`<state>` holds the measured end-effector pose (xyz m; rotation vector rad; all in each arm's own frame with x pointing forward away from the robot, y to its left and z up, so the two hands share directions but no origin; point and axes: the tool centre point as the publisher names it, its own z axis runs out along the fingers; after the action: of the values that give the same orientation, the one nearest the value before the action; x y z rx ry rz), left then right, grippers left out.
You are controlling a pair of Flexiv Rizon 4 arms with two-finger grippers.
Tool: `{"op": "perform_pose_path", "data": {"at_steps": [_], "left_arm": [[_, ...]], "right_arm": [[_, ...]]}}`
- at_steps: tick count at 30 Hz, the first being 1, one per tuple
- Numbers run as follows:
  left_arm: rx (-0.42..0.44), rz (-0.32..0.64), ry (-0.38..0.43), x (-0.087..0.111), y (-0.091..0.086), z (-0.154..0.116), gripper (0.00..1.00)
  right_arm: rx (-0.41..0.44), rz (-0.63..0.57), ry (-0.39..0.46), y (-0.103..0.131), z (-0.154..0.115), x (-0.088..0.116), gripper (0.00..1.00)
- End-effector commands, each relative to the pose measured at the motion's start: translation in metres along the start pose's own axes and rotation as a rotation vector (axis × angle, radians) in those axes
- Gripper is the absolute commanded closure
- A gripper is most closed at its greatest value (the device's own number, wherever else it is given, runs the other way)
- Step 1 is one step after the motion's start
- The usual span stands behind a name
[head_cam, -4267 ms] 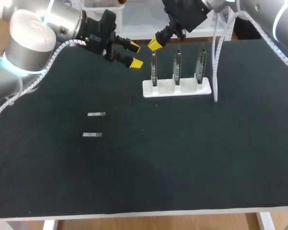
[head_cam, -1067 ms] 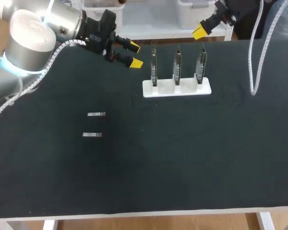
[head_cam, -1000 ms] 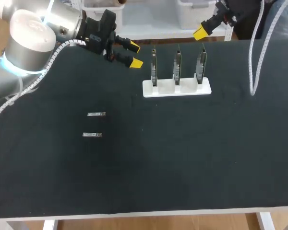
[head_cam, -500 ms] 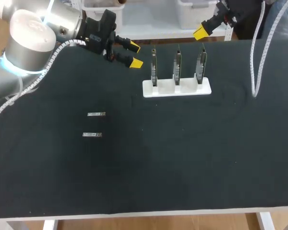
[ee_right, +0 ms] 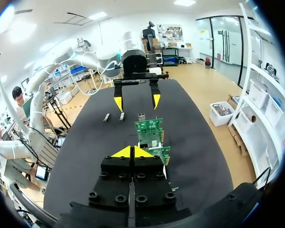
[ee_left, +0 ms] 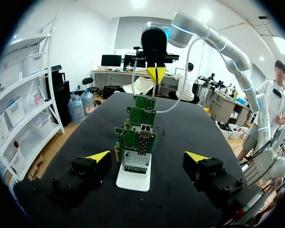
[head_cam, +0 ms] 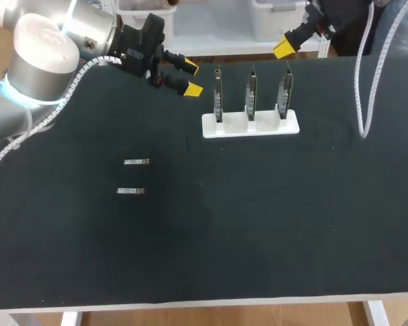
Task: Pick up the optical module with the left hand, and insert it into the network port with the right hand.
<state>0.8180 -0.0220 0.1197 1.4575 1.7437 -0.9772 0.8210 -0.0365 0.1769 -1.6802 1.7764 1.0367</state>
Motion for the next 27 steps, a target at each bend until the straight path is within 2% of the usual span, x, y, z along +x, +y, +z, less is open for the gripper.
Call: {"op": "perform_pose_path", "data": {"at_steps": [1,2,3,4,27], "left_arm": [[0.003,-0.003,0.006,-0.0014,0.0019,0.0003,0.00],[0.003,-0.003,0.006,-0.0014,0.0019,0.0003,0.00],[0.003,-0.003,0.006,-0.0014,0.0019,0.0003,0.00],[0.003,-0.003,0.006,-0.0014,0.0019,0.0003,0.00],[0.003,-0.003,0.006,-0.0014,0.0019,0.0003,0.00]], "right_arm": [[-0.844,-0.001,0.004,-0.0071,-0.0015,-0.0026,1.00],[-0.840,-0.002,0.006,-0.0069,-0.0013,-0.0025,1.00],[-0.817,-0.008,0.017,-0.0063,-0.0009,-0.0023,0.80],[-0.791,0.008,0.023,-0.0064,0.0005,-0.0021,0.00],[-0.791,0.008,0.023,-0.0064,0.0005,-0.0021,0.00]]}}
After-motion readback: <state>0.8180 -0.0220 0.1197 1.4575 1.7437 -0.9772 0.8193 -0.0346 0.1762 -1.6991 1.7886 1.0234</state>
